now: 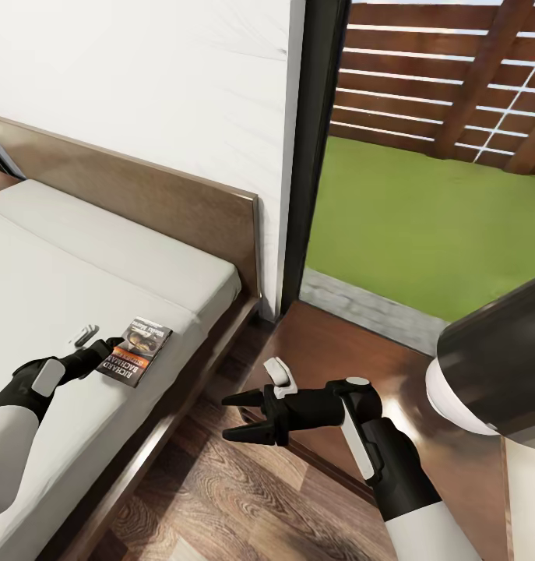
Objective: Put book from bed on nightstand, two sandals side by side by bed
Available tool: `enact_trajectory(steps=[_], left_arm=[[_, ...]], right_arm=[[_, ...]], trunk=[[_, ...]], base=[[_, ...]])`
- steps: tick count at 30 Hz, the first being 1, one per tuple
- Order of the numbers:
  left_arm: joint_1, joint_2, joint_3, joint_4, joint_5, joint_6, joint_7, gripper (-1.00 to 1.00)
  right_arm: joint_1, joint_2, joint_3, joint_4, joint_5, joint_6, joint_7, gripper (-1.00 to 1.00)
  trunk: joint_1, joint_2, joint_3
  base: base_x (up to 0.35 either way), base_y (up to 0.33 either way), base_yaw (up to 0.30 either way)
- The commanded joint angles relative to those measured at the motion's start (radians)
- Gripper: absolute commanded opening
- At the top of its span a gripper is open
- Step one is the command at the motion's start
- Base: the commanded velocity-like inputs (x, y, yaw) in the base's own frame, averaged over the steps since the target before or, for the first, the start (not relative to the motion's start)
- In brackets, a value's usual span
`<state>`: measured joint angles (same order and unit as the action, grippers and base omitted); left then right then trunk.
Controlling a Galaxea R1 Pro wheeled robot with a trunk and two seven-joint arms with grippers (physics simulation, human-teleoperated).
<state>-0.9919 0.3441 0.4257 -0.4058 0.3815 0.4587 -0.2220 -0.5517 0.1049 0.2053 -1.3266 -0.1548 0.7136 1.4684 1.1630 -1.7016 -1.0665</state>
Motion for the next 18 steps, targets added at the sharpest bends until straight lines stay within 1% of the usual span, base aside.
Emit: enact_trajectory(steps=[1,9,18], left_arm=[[-0.001,0.000,0.007,-0.001,0.003,0.008,-0.002,1.00],[-0.001,0.000,0.007,0.000,0.004,0.008,-0.002,1.00],[-0.001,0.000,0.007,0.001,0.004,0.008,-0.002,1.00]], right_arm=[[0.000,0.000,0.000,0.000,-0.004,0.010,0.001,1.00],[0.000,0.001,0.001,0.000,-0.004,0.010,0.001,1.00],[0.000,0.000,0.001,0.000,-0.003,0.010,0.001,1.00]], trunk=[[0.000,0.000,-0.001],[0.000,0.000,-0.001],[0.000,0.000,-0.001]], base=[[0.000,0.000,0.000],[0.000,-0.046,0.000],[0.000,-0.008,0.000]])
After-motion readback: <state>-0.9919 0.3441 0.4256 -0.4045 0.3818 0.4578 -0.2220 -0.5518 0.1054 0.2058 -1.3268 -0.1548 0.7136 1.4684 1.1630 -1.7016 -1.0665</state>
